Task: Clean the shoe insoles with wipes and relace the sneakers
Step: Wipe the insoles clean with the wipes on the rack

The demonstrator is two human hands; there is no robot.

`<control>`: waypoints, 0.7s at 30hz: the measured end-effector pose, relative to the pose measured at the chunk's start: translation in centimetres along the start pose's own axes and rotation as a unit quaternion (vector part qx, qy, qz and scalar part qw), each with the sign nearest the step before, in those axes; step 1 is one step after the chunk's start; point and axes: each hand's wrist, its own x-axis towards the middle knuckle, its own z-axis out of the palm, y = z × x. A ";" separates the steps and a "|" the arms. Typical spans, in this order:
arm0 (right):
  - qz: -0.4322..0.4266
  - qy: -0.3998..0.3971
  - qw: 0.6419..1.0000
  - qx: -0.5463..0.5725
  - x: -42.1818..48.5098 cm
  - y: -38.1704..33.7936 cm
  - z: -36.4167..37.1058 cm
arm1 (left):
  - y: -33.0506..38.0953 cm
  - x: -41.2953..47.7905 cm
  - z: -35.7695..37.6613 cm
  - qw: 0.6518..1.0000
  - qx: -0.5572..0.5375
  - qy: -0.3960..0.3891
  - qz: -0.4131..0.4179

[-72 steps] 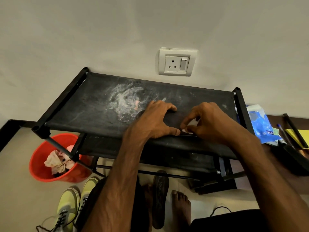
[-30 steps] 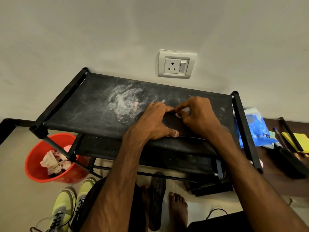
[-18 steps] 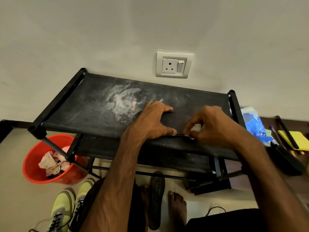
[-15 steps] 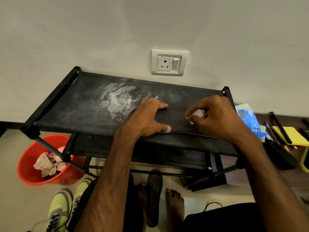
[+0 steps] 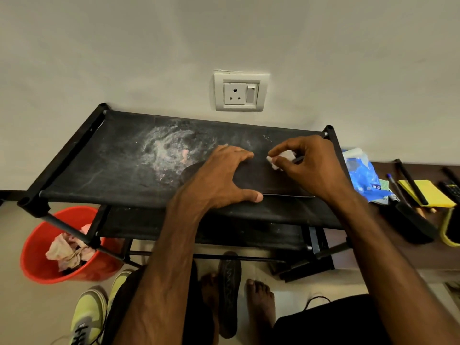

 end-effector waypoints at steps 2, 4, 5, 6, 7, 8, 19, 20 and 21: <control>0.001 -0.015 1.000 -0.005 0.0 0.1 0.2 | 0.0 0.2 0.3 1.000 0.007 -0.010 0.002; 0.000 -0.021 1.000 -0.009 0.0 0.2 0.3 | -0.3 0.1 0.1 1.000 0.002 -0.022 0.000; 0.000 -0.024 1.000 -0.009 0.0 0.2 0.2 | -0.5 0.0 -0.1 1.000 0.000 -0.029 -0.001; 0.000 -0.031 0.999 -0.009 0.0 0.1 0.2 | -0.7 -0.2 -0.4 0.999 -0.001 -0.035 0.000; -0.002 -0.038 0.999 -0.007 0.0 0.1 0.2 | -0.9 -0.3 -0.6 0.999 0.001 -0.042 0.001; -0.006 -0.044 0.999 -0.006 -0.1 0.0 0.2 | -1.0 -0.4 -0.7 0.999 0.002 -0.048 0.004; -0.031 -0.076 0.996 -0.039 0.2 -1.0 1.5 | -1.1 -0.3 -0.9 0.999 0.020 -0.009 -0.033; -0.027 -0.079 0.995 -0.047 0.4 -1.0 1.7 | -1.2 -0.3 -0.9 0.999 0.021 -0.010 -0.036; -0.026 -0.084 0.995 -0.054 0.5 -1.0 1.9 | -1.1 -0.2 -0.8 0.999 0.022 -0.011 -0.039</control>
